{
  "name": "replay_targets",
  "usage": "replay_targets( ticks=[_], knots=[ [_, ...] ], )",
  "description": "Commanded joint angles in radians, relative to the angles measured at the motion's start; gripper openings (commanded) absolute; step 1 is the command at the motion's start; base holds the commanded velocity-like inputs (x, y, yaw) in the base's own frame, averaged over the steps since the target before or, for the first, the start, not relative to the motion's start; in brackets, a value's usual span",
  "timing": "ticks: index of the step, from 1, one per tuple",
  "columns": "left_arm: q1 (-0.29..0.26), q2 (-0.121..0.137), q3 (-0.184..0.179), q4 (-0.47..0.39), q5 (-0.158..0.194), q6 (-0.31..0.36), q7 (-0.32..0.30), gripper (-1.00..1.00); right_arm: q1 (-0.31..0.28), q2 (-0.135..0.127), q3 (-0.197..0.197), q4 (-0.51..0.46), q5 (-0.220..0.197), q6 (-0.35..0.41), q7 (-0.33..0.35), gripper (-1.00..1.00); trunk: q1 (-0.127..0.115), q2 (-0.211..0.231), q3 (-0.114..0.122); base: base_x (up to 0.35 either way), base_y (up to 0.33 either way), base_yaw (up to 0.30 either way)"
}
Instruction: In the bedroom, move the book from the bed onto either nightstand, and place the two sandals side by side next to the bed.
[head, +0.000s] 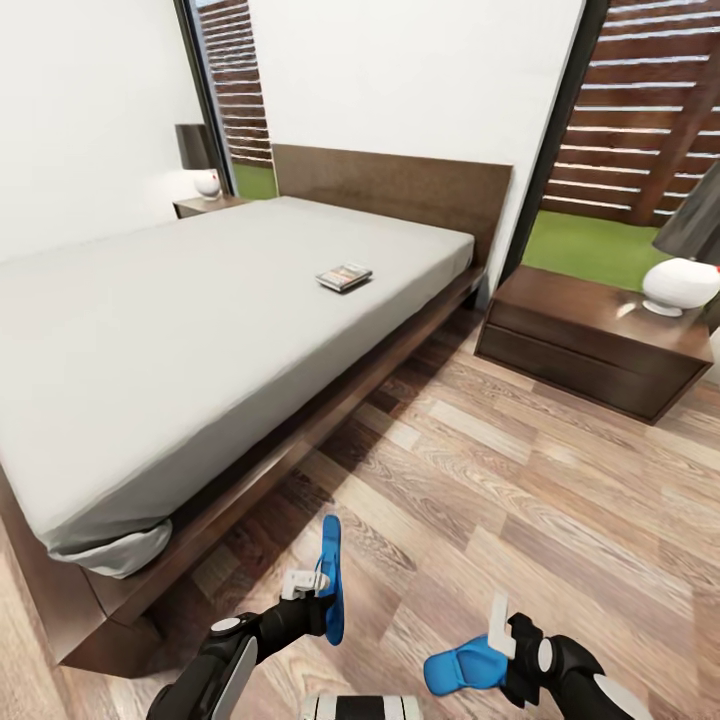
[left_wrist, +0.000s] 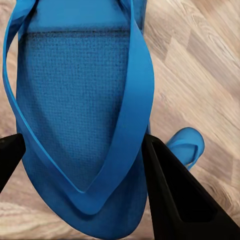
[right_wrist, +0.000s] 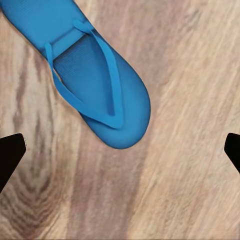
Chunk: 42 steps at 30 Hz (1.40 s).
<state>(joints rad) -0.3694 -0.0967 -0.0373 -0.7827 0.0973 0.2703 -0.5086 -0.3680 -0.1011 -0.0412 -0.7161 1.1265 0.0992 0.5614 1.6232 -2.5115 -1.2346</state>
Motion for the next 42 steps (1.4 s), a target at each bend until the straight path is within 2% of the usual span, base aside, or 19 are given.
replay_targets(
  ticks=[1, 7, 9, 12, 21, 23, 26, 28, 32, 42],
  knots=[
    [0.0, 0.0, -0.001, -0.001, 0.01, 0.009, -0.001, -1.0, 0.0, 0.001, -0.002, -0.003, 0.004, 0.003, 0.006, 1.0, 0.0, -0.001, -0.005, 0.0, 0.0, 0.0],
    [0.0, 0.0, 0.0, -0.001, 0.01, 0.009, -0.001, -1.0, 0.0, 0.001, -0.002, -0.007, 0.004, 0.006, 0.004, 1.0, 0.003, -0.002, -0.028, 0.0, 0.0, 0.0],
    [0.0, 0.0, 0.0, -0.001, 0.01, 0.01, -0.001, -1.0, 0.0, 0.001, -0.002, -0.007, 0.004, 0.006, -0.016, 1.0, 0.004, -0.002, -0.036, 0.0, 0.0, 0.0],
    [0.0, 0.001, 0.0, -0.001, 0.011, 0.01, -0.001, -1.0, 0.0, 0.001, -0.001, -0.005, 0.005, 0.007, -0.081, 1.0, 0.005, -0.003, -0.047, 0.0, 0.0, 0.0],
    [0.0, 0.003, 0.003, -0.001, 0.013, 0.012, -0.002, -1.0, 0.0, 0.002, -0.001, -0.009, 0.006, 0.007, -0.115, 1.0, 0.009, -0.005, -0.082, 0.0, 0.0, 0.0],
    [0.0, 0.003, 0.003, -0.001, 0.013, 0.012, -0.002, -1.0, 0.0, 0.002, -0.001, -0.009, 0.007, 0.008, -0.147, 1.0, 0.01, -0.006, -0.09, 0.0, 0.0, 0.0],
    [0.0, 0.003, 0.003, -0.001, 0.013, 0.012, -0.002, -1.0, 0.0, 0.003, 0.001, -0.001, 0.01, 0.008, -0.234, 1.0, 0.011, -0.006, -0.101, 0.0, 0.0, 0.0],
    [0.0, 0.003, 0.004, -0.001, 0.013, 0.012, -0.002, -1.0, 0.0, 0.003, 0.001, 0.001, 0.02, 0.008, -0.275, 1.0, 0.012, -0.007, -0.109, 0.0, 0.0, 0.0],
    [0.0, 0.003, 0.004, -0.001, 0.013, 0.012, -0.002, -1.0, 0.0, 0.001, 0.0, 0.002, 0.078, 0.008, -0.313, 1.0, 0.014, -0.008, -0.125, 0.0, 0.0, 0.0],
    [0.0, 0.003, 0.004, -0.001, 0.013, 0.012, -0.002, -1.0, 0.0, 0.0, -0.002, 0.001, 0.094, 0.005, -0.319, 1.0, 0.019, -0.01, -0.163, 0.0, 0.0, 0.0]
  ],
)
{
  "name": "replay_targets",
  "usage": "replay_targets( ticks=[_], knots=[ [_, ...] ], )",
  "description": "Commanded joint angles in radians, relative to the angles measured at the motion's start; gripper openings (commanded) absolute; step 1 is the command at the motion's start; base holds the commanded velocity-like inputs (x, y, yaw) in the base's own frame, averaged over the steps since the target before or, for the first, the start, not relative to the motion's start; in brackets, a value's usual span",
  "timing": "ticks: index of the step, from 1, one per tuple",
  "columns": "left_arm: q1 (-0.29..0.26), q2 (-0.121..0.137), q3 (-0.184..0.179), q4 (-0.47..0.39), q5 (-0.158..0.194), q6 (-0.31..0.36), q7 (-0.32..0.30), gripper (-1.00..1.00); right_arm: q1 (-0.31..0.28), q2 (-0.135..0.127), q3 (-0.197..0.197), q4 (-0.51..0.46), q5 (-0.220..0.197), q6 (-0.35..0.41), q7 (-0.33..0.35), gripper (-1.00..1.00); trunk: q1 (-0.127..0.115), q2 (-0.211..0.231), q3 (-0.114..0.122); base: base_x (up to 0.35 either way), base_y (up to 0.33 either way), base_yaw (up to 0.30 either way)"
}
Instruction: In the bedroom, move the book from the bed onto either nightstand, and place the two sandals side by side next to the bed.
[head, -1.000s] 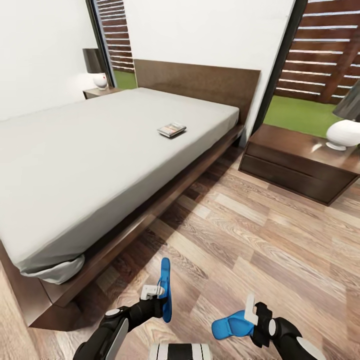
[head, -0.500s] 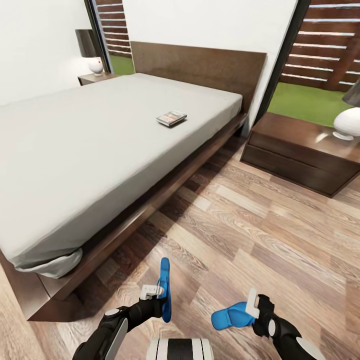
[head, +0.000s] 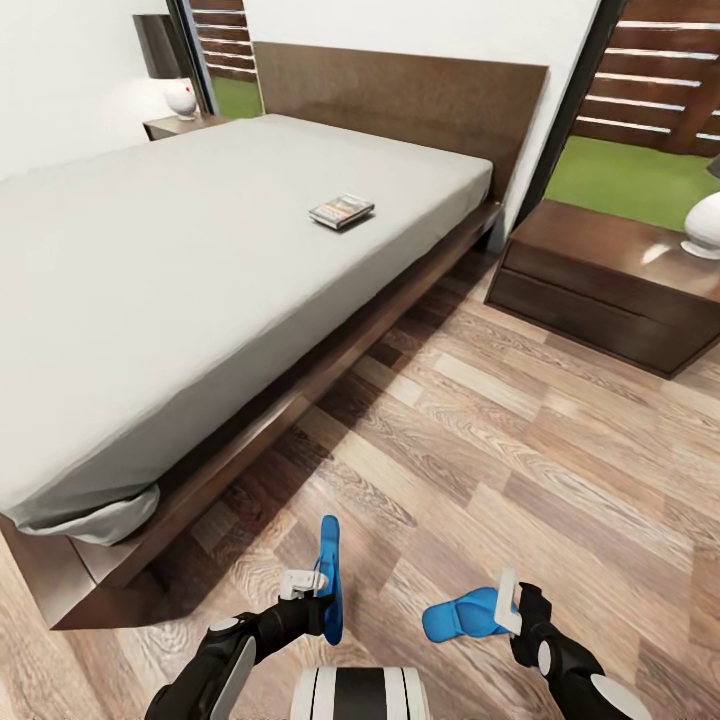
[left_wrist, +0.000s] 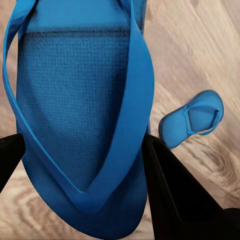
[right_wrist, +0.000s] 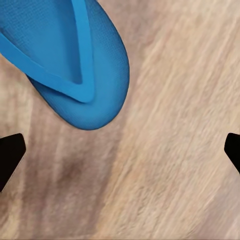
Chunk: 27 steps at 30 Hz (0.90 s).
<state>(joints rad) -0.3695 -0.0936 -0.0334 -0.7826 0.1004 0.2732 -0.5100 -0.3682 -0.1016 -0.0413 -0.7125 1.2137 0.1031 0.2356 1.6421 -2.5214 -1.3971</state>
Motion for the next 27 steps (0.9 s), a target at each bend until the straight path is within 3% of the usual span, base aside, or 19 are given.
replay_targets(
  ticks=[1, 11, 13, 14, 16, 19, 24, 27],
  knots=[
    [0.0, 0.0, 0.0, -0.001, 0.01, 0.009, -0.001, -1.0, 0.0, 0.0, -0.002, -0.002, 0.007, 0.001, 0.007, 1.0, 0.0, -0.001, -0.005, 0.0, 0.0, 0.0],
    [0.0, 0.003, 0.002, -0.002, 0.014, 0.01, -0.021, -1.0, 0.0, 0.0, -0.002, -0.004, 0.005, -0.004, 0.009, 1.0, 0.005, -0.003, -0.043, 0.0, 0.0, 0.0],
    [0.0, 0.02, 0.005, -0.009, 0.015, 0.013, -0.159, -1.0, 0.0, 0.0, -0.002, -0.004, 0.004, -0.005, 0.01, 1.0, 0.006, -0.003, -0.051, 0.0, 0.0, 0.0],
    [0.0, 0.036, 0.007, -0.029, 0.016, 0.017, -0.33, -1.0, 0.0, 0.0, -0.002, -0.004, 0.004, -0.005, 0.01, 1.0, 0.006, -0.004, -0.055, 0.0, 0.0, 0.0],
    [0.0, 0.044, 0.008, -0.06, 0.017, 0.033, -0.478, -1.0, 0.0, -0.001, -0.002, -0.004, 0.003, -0.005, 0.01, 1.0, 0.007, -0.004, -0.063, 0.0, 0.0, 0.0],
    [0.0, 0.049, 0.02, -0.101, 0.017, 0.091, -0.579, -1.0, 0.0, 0.0, -0.003, -0.005, 0.003, -0.005, 0.01, 1.0, 0.008, -0.005, -0.074, 0.0, 0.0, 0.0],
    [0.0, 0.051, 0.068, -0.165, 0.019, 0.141, -0.615, -1.0, 0.0, -0.001, -0.003, -0.004, 0.003, -0.006, 0.01, 1.0, 0.011, -0.006, -0.094, 0.0, 0.0, 0.0],
    [0.0, 0.056, 0.108, -0.188, 0.034, 0.149, -0.68, -1.0, 0.0, 0.0, -0.003, -0.005, 0.004, -0.006, 0.01, 1.0, 0.012, -0.007, -0.105, 0.0, 0.0, 0.0]
  ],
)
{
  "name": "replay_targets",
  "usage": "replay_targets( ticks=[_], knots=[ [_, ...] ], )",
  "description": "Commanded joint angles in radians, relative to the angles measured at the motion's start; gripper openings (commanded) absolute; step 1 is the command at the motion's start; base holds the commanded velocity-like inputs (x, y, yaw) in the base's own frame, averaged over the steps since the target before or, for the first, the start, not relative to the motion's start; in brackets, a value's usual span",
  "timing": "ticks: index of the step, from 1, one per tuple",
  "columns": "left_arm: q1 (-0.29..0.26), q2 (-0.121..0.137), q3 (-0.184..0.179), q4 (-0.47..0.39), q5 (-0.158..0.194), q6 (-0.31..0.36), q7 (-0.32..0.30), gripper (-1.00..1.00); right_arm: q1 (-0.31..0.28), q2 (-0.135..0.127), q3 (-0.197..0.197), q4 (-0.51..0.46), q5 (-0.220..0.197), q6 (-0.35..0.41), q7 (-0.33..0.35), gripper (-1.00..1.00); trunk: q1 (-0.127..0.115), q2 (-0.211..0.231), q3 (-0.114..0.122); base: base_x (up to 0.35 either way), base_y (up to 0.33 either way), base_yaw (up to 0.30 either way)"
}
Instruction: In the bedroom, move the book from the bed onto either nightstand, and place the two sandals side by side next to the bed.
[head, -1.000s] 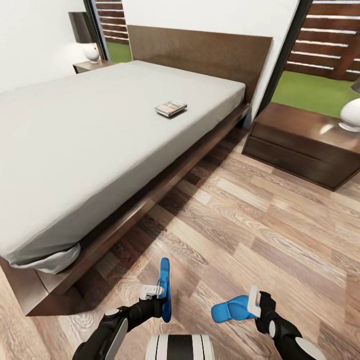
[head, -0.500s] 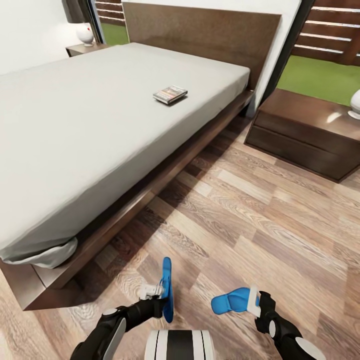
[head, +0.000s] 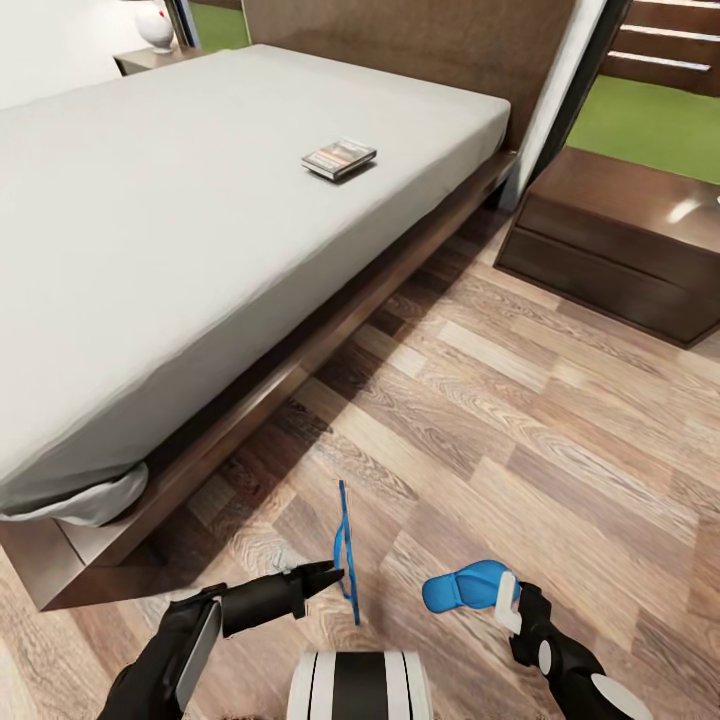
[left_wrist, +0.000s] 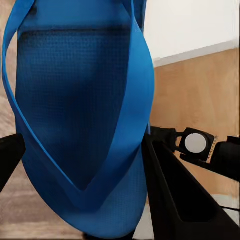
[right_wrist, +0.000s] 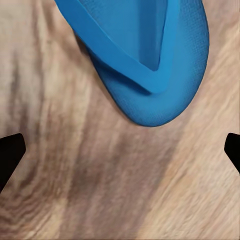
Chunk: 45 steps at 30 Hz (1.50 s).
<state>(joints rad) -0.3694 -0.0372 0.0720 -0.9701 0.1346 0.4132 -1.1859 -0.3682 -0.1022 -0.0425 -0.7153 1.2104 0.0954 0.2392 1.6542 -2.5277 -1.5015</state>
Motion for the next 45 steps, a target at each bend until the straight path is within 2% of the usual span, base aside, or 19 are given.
replay_targets(
  ticks=[1, 4, 9, 16, 25, 41, 44, 45],
  knots=[
    [0.0, 0.008, 0.012, -0.003, 0.004, 0.01, -0.025, -1.0, 0.0, 0.0, -0.002, -0.003, 0.007, 0.001, 0.007, 1.0, 0.0, 0.0, -0.005, 0.0, 0.0, 0.0],
    [0.0, 0.028, 0.032, -0.006, 0.009, 0.011, -0.059, -1.0, 0.0, 0.0, -0.002, -0.011, 0.008, 0.002, 0.008, 1.0, 0.002, -0.001, -0.016, 0.0, 0.0, 0.0],
    [0.0, 0.036, 0.04, -0.007, 0.01, 0.012, -0.068, -1.0, 0.0, -0.002, -0.002, -0.028, 0.008, 0.003, 0.012, 1.0, 0.004, -0.002, -0.036, 0.0, 0.0, 0.0],
    [0.0, 0.036, 0.041, -0.006, 0.01, 0.01, -0.066, -1.0, 0.0, -0.009, -0.004, -0.113, 0.005, 0.003, 0.019, 1.0, 0.007, -0.004, -0.063, 0.0, 0.0, 0.0],
    [0.0, 0.034, 0.041, -0.004, 0.01, 0.009, -0.063, -1.0, -0.001, -0.011, -0.006, -0.151, 0.001, 0.003, 0.02, 1.0, 0.007, -0.004, -0.063, 0.0, 0.0, 0.0],
    [0.0, 0.034, 0.041, -0.004, 0.01, 0.009, -0.063, -1.0, -0.002, -0.01, -0.007, -0.231, -0.002, 0.008, 0.021, 1.0, 0.014, -0.008, -0.124, 0.0, 0.0, 0.0],
    [0.0, 0.034, 0.041, -0.004, 0.01, 0.009, -0.063, -1.0, -0.002, -0.01, -0.007, -0.246, -0.002, 0.01, 0.052, 1.0, 0.016, -0.008, -0.136, 0.0, 0.0, 0.0],
    [0.0, 0.034, 0.041, -0.004, 0.01, 0.009, -0.063, -1.0, -0.002, -0.01, -0.008, -0.276, -0.002, 0.012, 0.108, 1.0, 0.016, -0.009, -0.14, 0.0, 0.0, 0.0]
  ],
)
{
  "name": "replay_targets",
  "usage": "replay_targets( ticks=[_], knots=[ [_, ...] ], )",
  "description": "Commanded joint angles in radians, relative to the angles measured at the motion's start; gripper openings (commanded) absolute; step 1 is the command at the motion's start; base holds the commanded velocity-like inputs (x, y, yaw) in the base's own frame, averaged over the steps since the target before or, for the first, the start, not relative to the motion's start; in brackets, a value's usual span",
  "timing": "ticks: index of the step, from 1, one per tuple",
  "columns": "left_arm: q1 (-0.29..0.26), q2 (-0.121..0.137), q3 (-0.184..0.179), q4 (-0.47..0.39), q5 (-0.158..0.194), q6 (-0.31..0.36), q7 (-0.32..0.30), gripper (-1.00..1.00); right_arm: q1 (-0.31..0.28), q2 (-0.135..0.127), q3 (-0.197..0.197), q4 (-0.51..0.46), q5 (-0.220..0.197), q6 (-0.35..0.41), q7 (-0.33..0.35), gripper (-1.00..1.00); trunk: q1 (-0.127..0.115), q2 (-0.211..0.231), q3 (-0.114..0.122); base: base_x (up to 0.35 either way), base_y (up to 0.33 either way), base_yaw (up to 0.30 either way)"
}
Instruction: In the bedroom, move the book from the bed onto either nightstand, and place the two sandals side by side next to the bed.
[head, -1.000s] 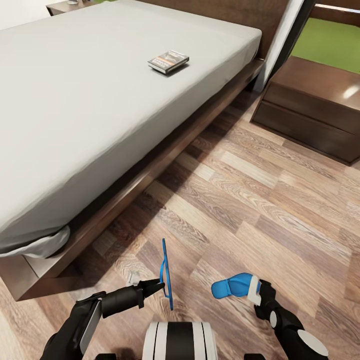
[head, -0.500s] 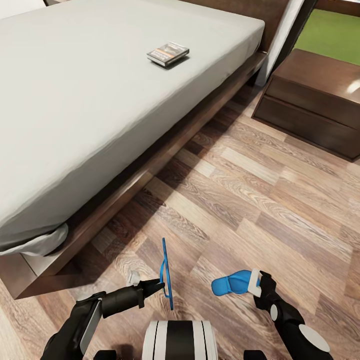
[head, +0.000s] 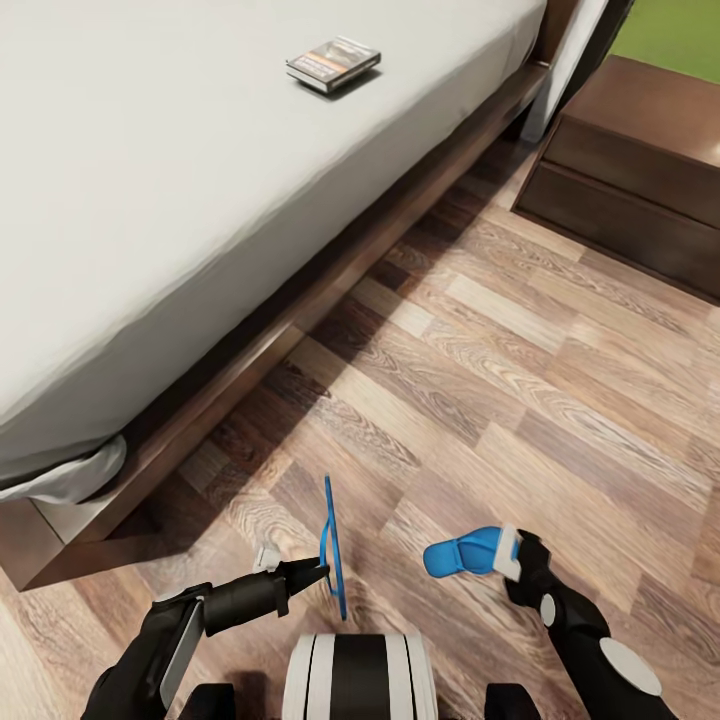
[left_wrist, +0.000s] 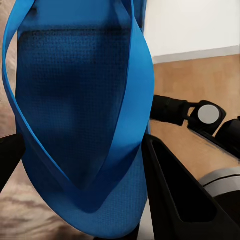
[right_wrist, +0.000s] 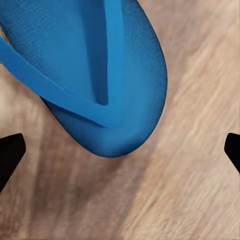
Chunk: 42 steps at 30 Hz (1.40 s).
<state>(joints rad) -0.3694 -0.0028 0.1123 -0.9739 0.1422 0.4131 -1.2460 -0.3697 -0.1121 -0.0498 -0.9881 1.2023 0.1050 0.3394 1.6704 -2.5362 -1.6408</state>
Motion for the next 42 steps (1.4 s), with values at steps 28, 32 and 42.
replay_targets(
  ticks=[28, 32, 42],
  knots=[
    [0.0, -0.002, 0.0, 0.004, 0.0, 0.009, 0.002, -1.0, -0.002, 0.011, 0.005, -0.057, 0.446, 0.004, -0.02, 1.0, 0.012, -0.007, -0.105, 0.0, 0.0, 0.0],
    [0.0, -0.002, 0.001, 0.004, 0.001, 0.009, 0.002, -1.0, -0.002, 0.011, 0.005, -0.073, 0.45, 0.004, -0.02, 1.0, 0.012, -0.007, -0.105, 0.0, 0.0, 0.0],
    [0.0, -0.002, 0.001, 0.004, 0.002, 0.009, 0.002, -1.0, -0.008, 0.013, 0.005, -0.143, 0.451, 0.004, -0.02, 1.0, 0.012, -0.007, -0.105, 0.0, 0.0, 0.0]
  ],
)
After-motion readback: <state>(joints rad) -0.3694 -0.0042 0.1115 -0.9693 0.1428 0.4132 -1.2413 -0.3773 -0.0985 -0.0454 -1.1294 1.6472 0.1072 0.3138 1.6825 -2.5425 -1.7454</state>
